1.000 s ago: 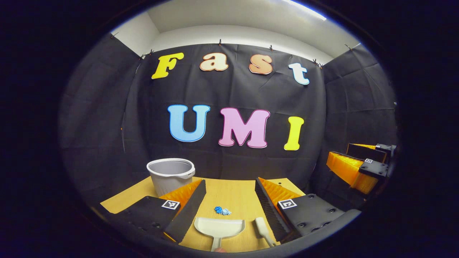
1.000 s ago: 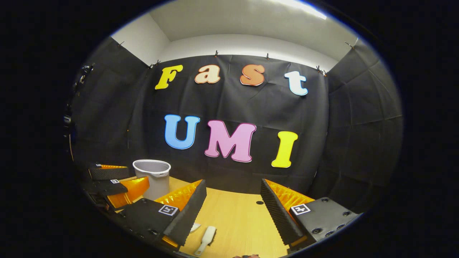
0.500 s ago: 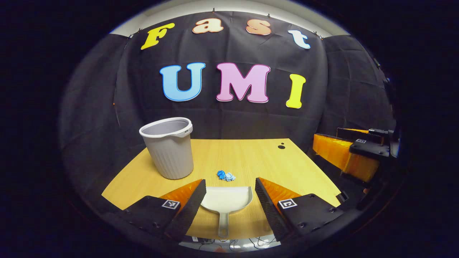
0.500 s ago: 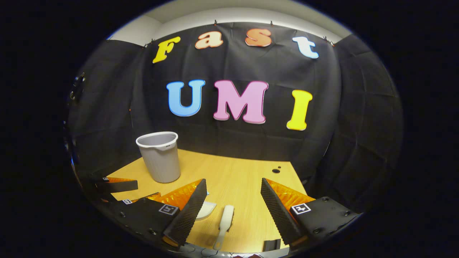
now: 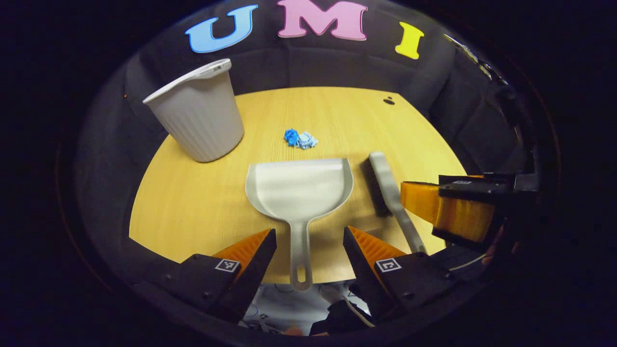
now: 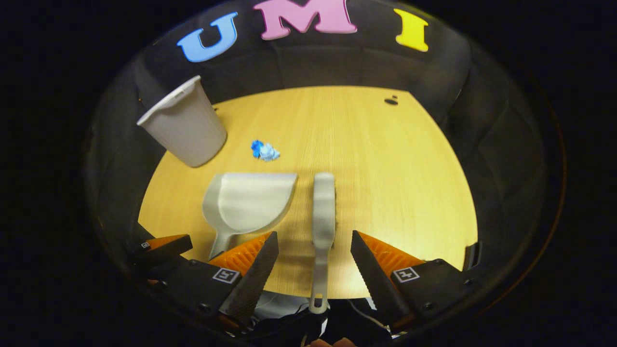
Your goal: Pick up the small broom and dustpan from the desktop, sweep the trash into the dustpan with the broom, and then empty the trash into the garbage bin.
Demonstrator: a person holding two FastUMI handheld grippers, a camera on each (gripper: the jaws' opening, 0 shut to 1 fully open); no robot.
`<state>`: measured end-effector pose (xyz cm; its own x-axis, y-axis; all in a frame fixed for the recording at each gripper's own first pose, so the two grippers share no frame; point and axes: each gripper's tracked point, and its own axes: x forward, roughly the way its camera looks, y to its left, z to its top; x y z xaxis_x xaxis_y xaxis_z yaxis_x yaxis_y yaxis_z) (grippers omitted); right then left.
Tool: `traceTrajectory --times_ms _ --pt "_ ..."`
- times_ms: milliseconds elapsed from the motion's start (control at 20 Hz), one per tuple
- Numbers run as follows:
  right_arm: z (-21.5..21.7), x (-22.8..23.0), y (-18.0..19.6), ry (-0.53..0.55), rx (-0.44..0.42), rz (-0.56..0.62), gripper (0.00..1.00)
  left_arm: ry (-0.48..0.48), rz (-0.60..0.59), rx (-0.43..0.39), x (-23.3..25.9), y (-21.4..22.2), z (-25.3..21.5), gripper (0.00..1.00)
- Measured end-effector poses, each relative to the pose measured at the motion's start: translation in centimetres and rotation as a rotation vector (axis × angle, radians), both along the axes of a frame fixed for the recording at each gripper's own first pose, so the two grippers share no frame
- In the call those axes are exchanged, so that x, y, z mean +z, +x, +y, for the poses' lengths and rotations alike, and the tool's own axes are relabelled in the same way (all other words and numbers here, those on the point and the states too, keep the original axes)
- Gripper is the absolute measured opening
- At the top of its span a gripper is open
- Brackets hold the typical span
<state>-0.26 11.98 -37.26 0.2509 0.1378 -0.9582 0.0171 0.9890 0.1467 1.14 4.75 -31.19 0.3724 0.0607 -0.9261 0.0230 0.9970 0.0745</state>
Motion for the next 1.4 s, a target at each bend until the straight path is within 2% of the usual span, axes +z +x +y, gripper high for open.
traceTrajectory --times_ms 100,150,200,300,350,400,450,500,550,650,700,750,800,900,1000,1050,1100,1150,1200,1250,1300,1400 --pt "0.2 -2.5 -1.2 -0.001 0.012 0.159 0.99 0.019 0.133 0.007 -1.2 0.0 0.1 0.85" --pt "0.3 -3.7 -1.7 -0.001 0.024 0.225 0.89 0.035 0.178 0.013 -1.7 0.5 0.2 0.85" --pt "0.4 -4.8 -2.0 -0.008 0.039 0.265 1.0 0.052 0.215 0.013 -1.8 0.8 0.0 0.85" --pt "0.9 -7.2 -0.9 -0.022 0.07 0.305 0.99 0.082 0.296 0.026 -2.5 1.6 -0.5 0.85" --pt "1.1 -8.1 -0.7 -0.023 0.076 0.337 0.95 0.087 0.337 0.035 -2.9 2.0 -0.8 0.85" --pt "0.5 -8.3 -0.7 -0.042 0.056 0.374 0.84 0.07 0.356 0.048 -3.4 2.7 -0.7 0.85" --pt "0.4 -8.8 0.9 -0.048 0.015 0.371 0.8 0.04 0.35 0.066 -3.8 4.0 -1.0 0.85" --pt "0.4 -9.1 1.5 -0.061 0.017 0.375 0.77 0.023 0.371 0.111 -4.3 4.7 -1.0 0.85" --pt "0.4 -9.2 1.6 -0.077 0.05 0.399 0.69 0.018 0.375 0.138 -4.7 5.6 -0.7 0.85" --pt "0.6 -8.8 1.4 -0.076 0.059 0.454 0.54 -0.04 0.406 0.101 -5.3 6.3 -1.2 0.83" --pt "0.5 -8.8 1.4 -0.078 0.055 0.455 0.72 -0.042 0.406 0.08 -5.8 6.5 -1.0 0.76" --pt "0.5 -8.9 1.4 -0.076 0.034 0.449 0.47 -0.039 0.413 0.067 -5.6 6.8 -1.0 0.64" --pt "0.5 -9.0 1.5 -0.072 0.019 0.438 0.6 -0.035 0.412 0.063 -5.7 6.6 -1.0 0.58" --pt "0.6 -9.0 1.5 -0.064 0.037 0.419 0.72 -0.037 0.387 0.075 -5.8 6.5 -1.3 0.54" --pt "0.3 -8.9 1.6 -0.068 0.1 0.417 0.72 -0.036 0.336 0.092 -6.1 6.4 -1.4 0.5" --pt "0.1 -9.0 1.4 -0.067 0.11 0.401 0.43 -0.034 0.338 0.091 -5.8 6.3 -1.5 0.45" --pt "0.1 -9.0 1.2 -0.064 0.129 0.404 0.58 -0.034 0.347 0.076 -5.6 5.9 -1.3 0.45" --pt "-0.1 -9.0 1.2 -0.06 0.145 0.404 0.45 -0.037 0.348 0.06 -5.8 5.8 -1.1 0.33" --pt "-0.4 -8.6 0.9 -0.06 0.16 0.425 0.51 -0.038 0.367 0.035 -5.6 5.7 -1.0 0.32" --pt "-0.6 -8.5 0.8 -0.05 0.166 0.427 0.34 -0.032 0.388 0.006 -5.5 5.5 -0.6 0.3" --pt "-1.6 -8.3 0.9 -0.076 0.188 0.421 0.41 -0.021 0.399 -0.027 -5.3 5.1 -0.1 0.29" --pt "-3.4 -7.7 2.7 -0.127 0.288 0.346 0.29 0.001 0.404 -0.116 -5.4 4.4 1.0 0.29"
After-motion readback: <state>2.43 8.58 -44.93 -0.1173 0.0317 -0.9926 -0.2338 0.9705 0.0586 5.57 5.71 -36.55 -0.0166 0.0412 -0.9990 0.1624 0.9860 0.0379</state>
